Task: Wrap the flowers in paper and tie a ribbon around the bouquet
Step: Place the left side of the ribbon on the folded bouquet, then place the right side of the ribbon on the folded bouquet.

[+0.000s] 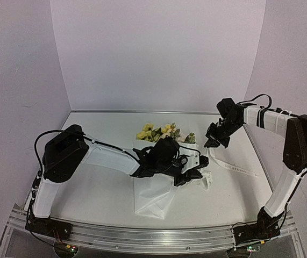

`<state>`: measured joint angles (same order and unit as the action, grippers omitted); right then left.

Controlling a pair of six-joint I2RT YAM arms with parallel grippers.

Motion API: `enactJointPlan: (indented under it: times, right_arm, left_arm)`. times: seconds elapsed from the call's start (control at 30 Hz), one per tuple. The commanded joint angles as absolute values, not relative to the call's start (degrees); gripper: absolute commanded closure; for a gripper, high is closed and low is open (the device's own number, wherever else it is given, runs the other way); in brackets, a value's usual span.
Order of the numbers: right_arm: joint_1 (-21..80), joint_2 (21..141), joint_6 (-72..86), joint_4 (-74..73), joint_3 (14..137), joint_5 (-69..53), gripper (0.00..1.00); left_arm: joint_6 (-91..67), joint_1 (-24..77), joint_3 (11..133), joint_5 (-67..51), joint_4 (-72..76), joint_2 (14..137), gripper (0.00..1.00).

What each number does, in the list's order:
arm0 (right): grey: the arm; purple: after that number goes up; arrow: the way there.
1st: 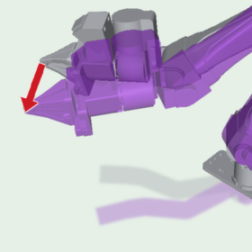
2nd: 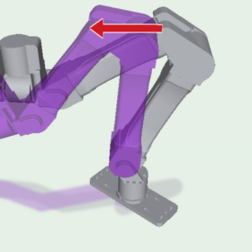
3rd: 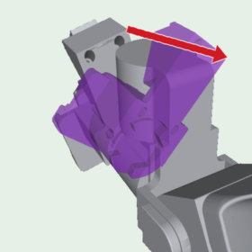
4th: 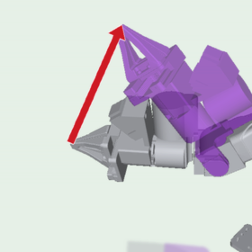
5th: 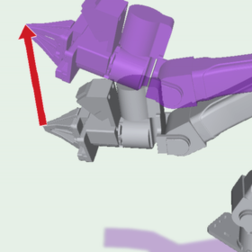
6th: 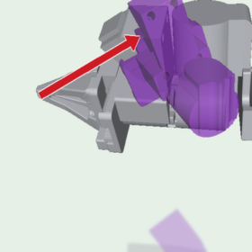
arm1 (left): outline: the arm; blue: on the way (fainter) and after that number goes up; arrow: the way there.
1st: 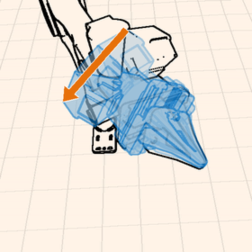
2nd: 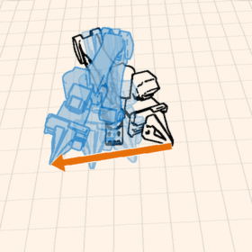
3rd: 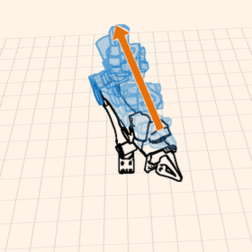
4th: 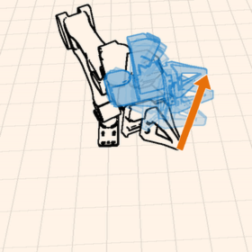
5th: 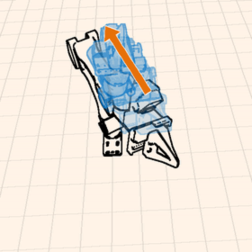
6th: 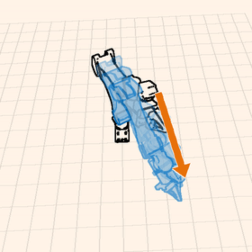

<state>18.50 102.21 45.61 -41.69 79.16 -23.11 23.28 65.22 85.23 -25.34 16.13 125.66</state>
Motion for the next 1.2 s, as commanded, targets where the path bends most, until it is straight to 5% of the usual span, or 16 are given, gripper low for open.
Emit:
enactJointPlan:
  times: [0.0, 0.1, 0.27, 0.5, 0.63, 0.77, 1.0, 1.17]
  right_arm:
    - [20.9, 96.7, 40.6, -42.5, 81.8, -23.8, 1.0]
    - [21.3, 96.3, 39.0, -42.4, 82.3, -24.5, 1.0]
    - [22.1, 98.3, 36.1, -41.7, 85.8, -30.3, 1.0]
    - [32.8, 102.7, 30.3, -43.1, 94.9, -41.4, 1.0]
    - [41.4, 103.5, 19.0, -53.4, 98.0, -44.3, 0.98]
    - [42.2, 103.2, 14.9, -57.3, 93.0, -44.4, 0.85]
    - [42.2, 100.6, 13.4, -62.2, 87.5, -34.3, 0.42]
    - [42.5, 102.7, 19.4, -62.2, 90.1, -28.0, 0.36]
  left_arm:
    - [13.9, 63.5, 92.4, -25.5, 16.6, 126.3, 0.72]
    - [8.0, 61.5, 93.3, -26.2, 16.9, 124.0, 0.4]
    - [-1.7, 57.7, 84.7, -28.2, 24.3, 114.3, 0.27]
    - [-12.6, 46.5, 57.4, -22.6, 35.4, 90.9, 0.28]
    - [-9.7, 42.8, 50.1, -20.2, 29.2, 84.9, 0.32]
    - [-5.7, 42.7, 48.5, -19.6, 24.6, 84.5, 0.37]
    - [-2.6, 42.7, 48.4, -17.8, 19.1, 84.4, 0.38]
    - [-2.3, 42.7, 49.7, -18.5, 13.3, 84.8, 0.45]
